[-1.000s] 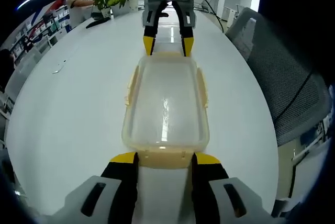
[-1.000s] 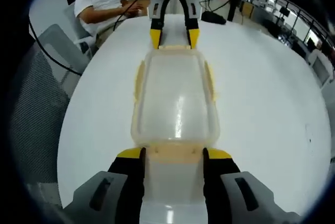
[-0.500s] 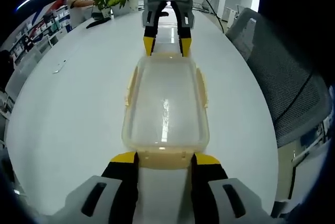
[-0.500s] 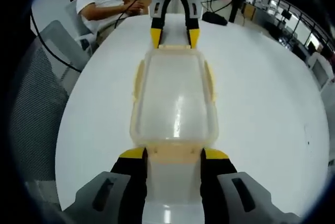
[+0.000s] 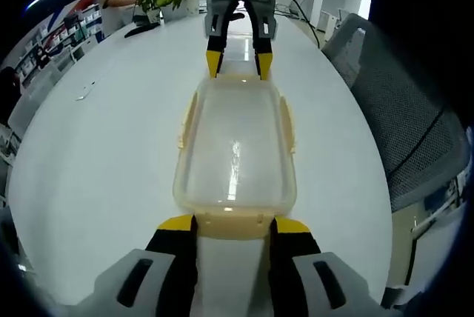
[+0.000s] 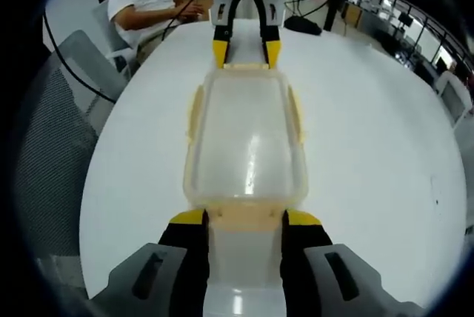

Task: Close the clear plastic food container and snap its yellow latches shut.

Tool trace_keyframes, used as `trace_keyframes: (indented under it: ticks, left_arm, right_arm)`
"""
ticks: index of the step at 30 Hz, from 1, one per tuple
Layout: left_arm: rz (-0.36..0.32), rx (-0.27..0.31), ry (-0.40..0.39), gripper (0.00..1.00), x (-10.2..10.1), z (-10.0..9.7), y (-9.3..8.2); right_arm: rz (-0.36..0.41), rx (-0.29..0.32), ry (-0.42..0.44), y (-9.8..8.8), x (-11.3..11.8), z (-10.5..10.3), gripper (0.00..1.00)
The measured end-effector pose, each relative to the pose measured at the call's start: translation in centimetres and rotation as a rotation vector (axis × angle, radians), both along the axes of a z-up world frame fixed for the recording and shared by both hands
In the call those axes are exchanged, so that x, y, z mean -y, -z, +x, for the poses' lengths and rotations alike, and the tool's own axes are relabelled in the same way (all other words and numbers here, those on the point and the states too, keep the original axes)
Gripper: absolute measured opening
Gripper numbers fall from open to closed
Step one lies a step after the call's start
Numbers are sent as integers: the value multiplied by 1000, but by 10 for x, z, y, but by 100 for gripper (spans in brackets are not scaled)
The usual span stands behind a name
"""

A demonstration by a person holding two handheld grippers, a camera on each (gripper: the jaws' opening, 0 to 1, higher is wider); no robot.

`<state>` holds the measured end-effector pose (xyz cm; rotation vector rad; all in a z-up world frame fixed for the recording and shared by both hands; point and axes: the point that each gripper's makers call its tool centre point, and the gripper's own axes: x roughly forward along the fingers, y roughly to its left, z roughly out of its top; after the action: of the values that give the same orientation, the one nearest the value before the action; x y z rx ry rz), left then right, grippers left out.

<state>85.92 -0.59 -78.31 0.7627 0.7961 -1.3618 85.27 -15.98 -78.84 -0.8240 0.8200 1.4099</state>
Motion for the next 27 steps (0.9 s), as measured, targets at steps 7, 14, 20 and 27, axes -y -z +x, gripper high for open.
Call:
trace_keyframes:
  ticks: [7,14,20,27]
  left_arm:
    - [23,16,2,31,-3,2,-2]
    - [37,28,0,31,-6,1,-13]
    - [50,43,-6,31,-6,-2,-28]
    - [54,59,-4,31,-4,-7,-43]
  right_arm:
    - [8,4,-3,-7,-1,-1,33]
    - [22,15,-5,-18,-2,-2,33]
    - [30,28,-8,-31,0,-5,34]
    - [36,39,-12,-46,3,-10,34]
